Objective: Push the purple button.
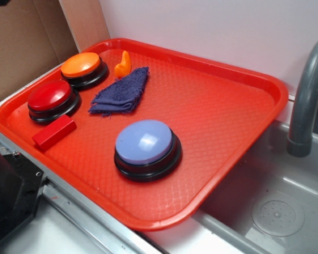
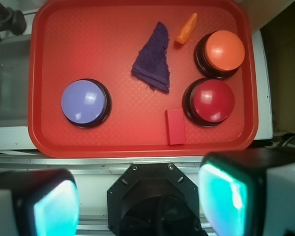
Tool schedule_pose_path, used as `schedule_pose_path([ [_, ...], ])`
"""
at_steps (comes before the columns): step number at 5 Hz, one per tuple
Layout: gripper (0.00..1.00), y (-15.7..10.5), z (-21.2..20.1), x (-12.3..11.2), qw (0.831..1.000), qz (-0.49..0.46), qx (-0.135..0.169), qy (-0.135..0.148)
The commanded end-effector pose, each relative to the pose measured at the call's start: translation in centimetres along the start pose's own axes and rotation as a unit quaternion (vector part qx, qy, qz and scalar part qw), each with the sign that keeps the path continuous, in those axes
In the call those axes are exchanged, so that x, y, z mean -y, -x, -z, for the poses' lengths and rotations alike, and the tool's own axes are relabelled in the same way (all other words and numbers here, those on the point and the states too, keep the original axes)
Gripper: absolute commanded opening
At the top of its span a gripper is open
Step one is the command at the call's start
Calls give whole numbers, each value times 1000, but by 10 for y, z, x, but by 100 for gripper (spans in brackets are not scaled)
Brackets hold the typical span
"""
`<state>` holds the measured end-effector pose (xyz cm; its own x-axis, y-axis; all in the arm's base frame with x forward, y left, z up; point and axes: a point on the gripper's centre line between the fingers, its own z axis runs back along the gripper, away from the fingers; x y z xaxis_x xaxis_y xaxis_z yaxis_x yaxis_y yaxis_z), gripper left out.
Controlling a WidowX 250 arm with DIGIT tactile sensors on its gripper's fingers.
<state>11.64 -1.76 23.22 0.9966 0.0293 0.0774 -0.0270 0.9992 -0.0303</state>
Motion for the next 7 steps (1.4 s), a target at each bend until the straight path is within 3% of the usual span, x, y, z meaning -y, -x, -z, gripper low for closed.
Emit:
schedule_pose_path([
  [1, 100, -87, 105, 65, 983, 163, -60, -50],
  [2, 100, -83, 158, 91, 970, 222, -73, -61],
  [5, 100, -83, 158, 91, 970, 222, -73, -61],
  [6, 100, -62, 192, 81, 973, 210, -52, -81],
  [7, 100, -48, 192, 82, 975, 210, 19, -68],
])
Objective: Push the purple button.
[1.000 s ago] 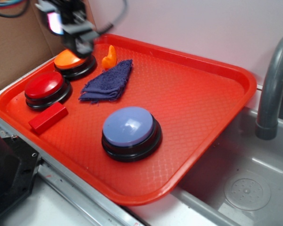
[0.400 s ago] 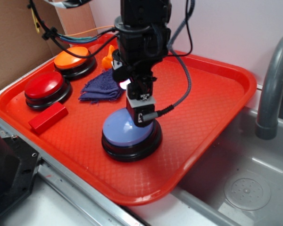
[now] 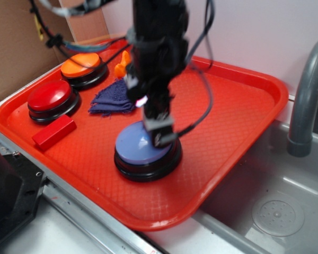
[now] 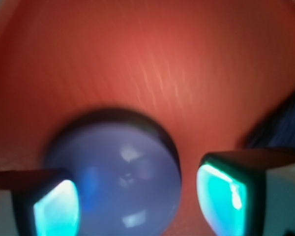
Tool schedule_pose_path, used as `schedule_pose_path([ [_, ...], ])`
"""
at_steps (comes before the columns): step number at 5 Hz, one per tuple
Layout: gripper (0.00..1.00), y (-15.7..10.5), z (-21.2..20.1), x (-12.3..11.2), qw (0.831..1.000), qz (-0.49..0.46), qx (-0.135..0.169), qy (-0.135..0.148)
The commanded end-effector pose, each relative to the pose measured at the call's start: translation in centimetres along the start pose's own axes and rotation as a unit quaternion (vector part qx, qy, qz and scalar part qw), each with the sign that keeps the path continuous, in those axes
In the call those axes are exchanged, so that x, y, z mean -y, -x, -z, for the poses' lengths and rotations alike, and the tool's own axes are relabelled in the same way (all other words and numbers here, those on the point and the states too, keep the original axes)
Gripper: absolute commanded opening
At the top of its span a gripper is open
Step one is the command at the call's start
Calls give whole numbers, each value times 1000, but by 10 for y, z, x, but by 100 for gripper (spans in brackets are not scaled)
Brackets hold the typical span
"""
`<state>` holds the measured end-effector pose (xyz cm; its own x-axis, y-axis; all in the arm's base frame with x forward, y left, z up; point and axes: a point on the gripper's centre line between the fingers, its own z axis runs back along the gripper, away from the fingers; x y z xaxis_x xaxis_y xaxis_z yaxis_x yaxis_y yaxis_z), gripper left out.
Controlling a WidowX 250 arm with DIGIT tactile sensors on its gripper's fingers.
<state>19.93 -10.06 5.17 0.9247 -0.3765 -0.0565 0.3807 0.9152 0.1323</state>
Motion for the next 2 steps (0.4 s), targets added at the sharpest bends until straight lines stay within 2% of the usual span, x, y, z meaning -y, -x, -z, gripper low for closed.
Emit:
schedule_pose_path([
  [1, 100, 16, -2, 13, 997, 19, 76, 5],
  [2, 100, 9, -8, 7, 998, 25, 62, 19],
])
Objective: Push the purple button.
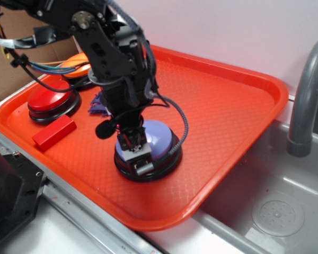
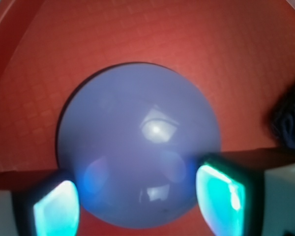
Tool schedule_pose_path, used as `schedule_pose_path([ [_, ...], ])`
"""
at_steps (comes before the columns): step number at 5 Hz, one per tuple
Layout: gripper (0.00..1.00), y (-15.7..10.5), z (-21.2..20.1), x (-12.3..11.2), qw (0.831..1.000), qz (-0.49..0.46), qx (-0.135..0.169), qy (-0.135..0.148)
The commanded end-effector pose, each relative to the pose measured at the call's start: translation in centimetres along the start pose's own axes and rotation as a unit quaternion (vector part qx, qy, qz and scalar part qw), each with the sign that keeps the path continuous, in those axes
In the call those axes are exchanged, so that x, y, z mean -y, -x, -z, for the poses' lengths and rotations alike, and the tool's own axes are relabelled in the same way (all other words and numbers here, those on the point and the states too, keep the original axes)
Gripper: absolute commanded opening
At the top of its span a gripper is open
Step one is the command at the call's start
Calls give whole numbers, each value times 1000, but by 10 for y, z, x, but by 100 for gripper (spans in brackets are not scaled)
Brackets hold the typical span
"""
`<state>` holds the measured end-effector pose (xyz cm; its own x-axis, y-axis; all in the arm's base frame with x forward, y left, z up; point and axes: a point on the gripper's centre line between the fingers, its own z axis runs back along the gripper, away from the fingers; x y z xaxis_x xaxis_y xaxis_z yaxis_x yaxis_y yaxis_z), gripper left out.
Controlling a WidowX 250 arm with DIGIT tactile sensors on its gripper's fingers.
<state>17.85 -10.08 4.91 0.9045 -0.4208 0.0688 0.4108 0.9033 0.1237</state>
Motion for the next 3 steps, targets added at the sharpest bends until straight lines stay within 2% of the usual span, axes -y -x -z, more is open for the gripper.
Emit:
schedule_pose_path([
  [1, 100, -27, -19, -15, 1000, -2, -25, 13],
  [3, 100, -29, 25, -2, 998, 17, -50, 36],
])
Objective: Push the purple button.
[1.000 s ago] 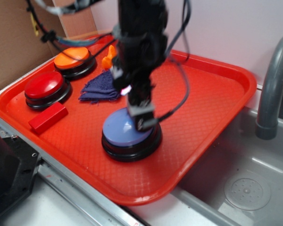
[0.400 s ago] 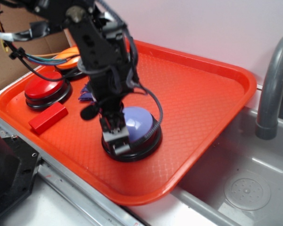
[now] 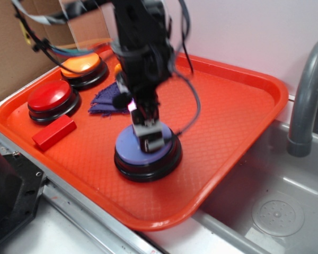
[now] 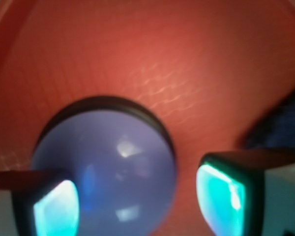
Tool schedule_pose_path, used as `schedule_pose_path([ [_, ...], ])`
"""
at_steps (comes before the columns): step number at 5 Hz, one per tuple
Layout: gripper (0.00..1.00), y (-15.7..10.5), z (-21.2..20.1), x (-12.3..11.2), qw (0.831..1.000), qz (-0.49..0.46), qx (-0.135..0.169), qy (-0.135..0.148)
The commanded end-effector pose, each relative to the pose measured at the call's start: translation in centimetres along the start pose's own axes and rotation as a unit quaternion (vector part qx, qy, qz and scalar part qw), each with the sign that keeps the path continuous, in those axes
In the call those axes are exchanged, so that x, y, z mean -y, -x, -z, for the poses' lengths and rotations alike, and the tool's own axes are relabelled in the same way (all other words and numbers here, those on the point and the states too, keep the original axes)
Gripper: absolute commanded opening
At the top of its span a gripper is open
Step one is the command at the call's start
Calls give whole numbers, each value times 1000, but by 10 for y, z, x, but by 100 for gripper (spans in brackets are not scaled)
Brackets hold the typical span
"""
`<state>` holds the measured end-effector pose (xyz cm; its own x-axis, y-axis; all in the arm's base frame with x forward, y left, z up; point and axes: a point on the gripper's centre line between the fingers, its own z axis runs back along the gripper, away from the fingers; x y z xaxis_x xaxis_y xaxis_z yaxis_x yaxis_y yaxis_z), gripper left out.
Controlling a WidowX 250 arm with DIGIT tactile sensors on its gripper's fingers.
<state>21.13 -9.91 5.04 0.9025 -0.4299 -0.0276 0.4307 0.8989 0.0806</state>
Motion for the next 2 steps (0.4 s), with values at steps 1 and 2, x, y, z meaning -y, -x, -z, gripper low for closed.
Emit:
schedule_pose_path([
  [1, 100, 2, 35, 17, 999, 12, -8, 30],
  [2, 100, -4, 2, 12, 1000, 14, 25, 3],
])
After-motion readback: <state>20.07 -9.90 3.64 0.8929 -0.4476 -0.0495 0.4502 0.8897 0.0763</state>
